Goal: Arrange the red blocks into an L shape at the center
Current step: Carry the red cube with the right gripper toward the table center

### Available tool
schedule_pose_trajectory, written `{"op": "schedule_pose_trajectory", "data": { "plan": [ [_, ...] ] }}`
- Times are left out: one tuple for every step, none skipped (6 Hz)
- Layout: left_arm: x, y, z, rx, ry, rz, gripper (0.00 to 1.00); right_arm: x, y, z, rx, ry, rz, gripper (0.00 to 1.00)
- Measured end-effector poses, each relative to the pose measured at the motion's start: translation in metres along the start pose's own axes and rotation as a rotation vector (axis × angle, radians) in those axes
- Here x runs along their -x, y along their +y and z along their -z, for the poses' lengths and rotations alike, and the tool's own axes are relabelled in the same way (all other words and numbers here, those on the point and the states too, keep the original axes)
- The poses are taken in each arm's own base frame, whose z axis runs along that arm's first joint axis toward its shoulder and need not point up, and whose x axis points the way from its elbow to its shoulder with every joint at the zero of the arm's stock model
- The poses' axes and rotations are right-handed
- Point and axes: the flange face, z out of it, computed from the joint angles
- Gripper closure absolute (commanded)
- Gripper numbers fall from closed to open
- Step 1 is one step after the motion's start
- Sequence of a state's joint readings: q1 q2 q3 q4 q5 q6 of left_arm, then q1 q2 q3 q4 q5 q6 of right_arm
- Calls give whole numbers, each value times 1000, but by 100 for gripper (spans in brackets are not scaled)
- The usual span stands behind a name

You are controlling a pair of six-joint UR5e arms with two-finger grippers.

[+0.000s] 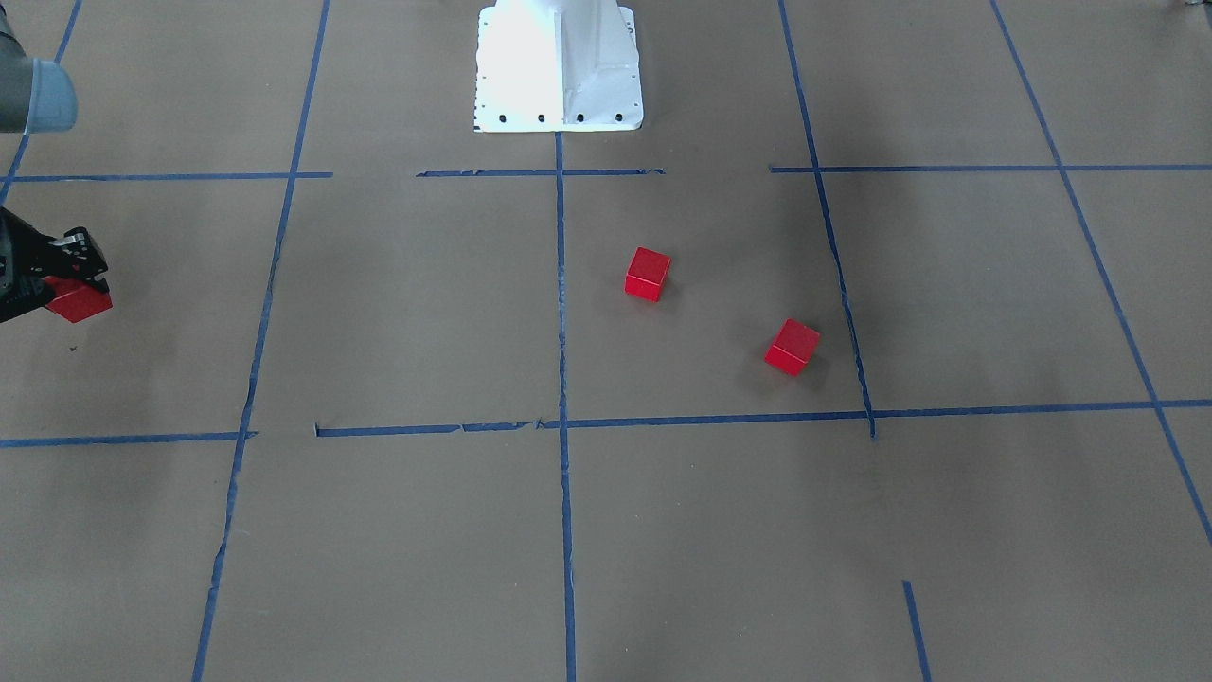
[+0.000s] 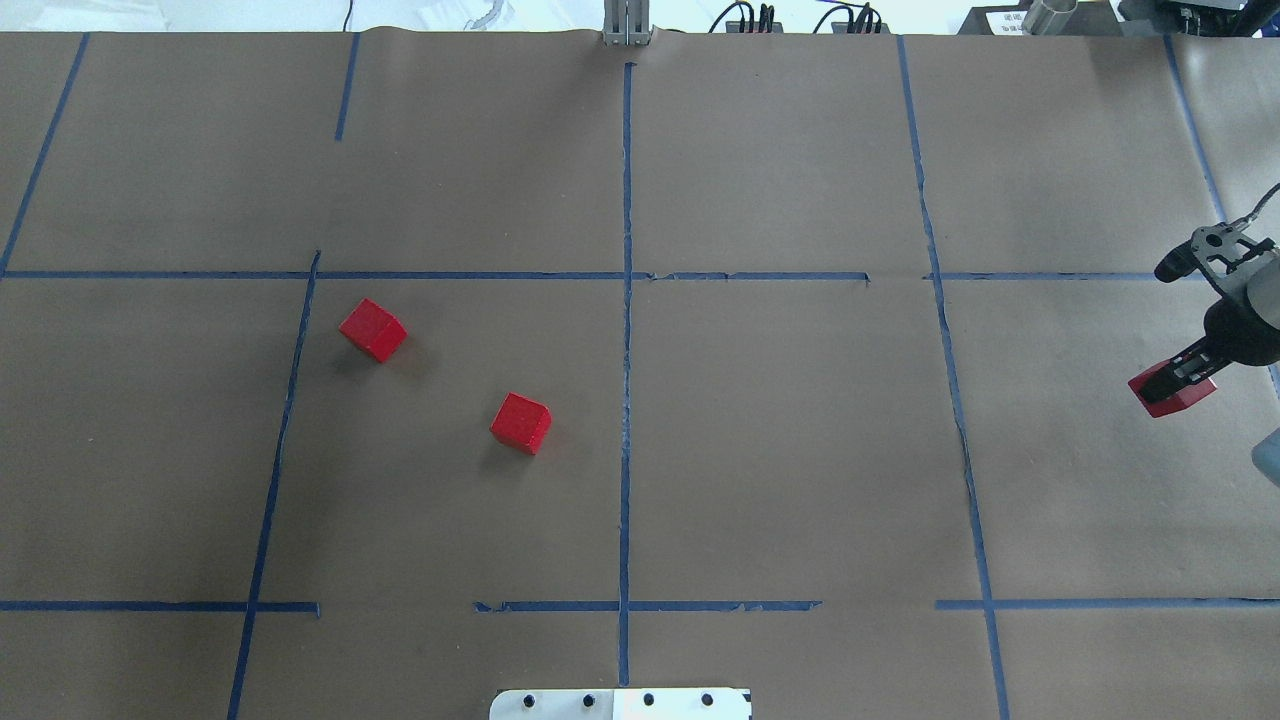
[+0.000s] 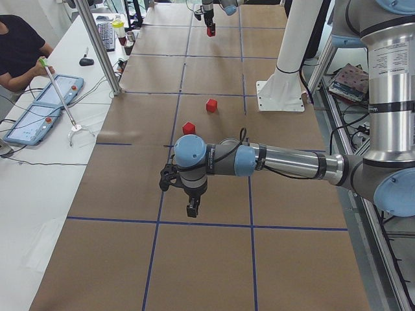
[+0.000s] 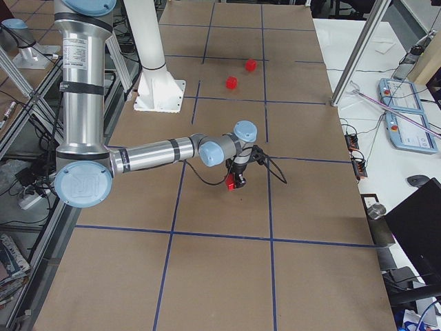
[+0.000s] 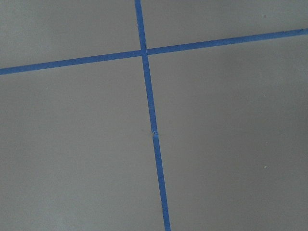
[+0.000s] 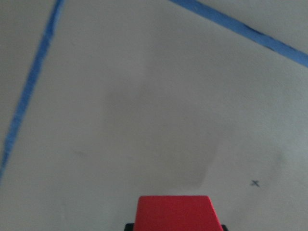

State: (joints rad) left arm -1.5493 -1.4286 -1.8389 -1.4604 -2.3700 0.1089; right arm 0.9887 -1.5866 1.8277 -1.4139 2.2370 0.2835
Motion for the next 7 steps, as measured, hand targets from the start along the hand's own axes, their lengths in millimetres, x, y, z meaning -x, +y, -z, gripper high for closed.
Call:
{"op": "schedule_pose_trajectory", "data": {
  "plan": [
    [0, 0, 0, 1, 0, 0, 0, 71, -32, 22, -18, -39, -80, 100],
    [0, -1, 0, -1, 0, -3, 0, 147, -58, 33, -24, -92, -167, 100],
    [-1, -2, 1, -7, -1, -10, 0, 222, -75, 36, -10, -149, -274, 100],
    [-3, -5, 3, -26, -4, -28, 0, 285, -90, 34, 11, -189, -350, 100],
    [-5, -6, 4, -44, -6, -45, 0, 338, -108, 25, 13, -194, -382, 100],
    [-4, -7, 3, -51, -7, -50, 0, 387, -130, 8, 7, -176, -403, 100],
    [-5, -7, 3, -53, -7, -53, 0, 427, -145, -5, 3, -161, -417, 100]
  ]
}}
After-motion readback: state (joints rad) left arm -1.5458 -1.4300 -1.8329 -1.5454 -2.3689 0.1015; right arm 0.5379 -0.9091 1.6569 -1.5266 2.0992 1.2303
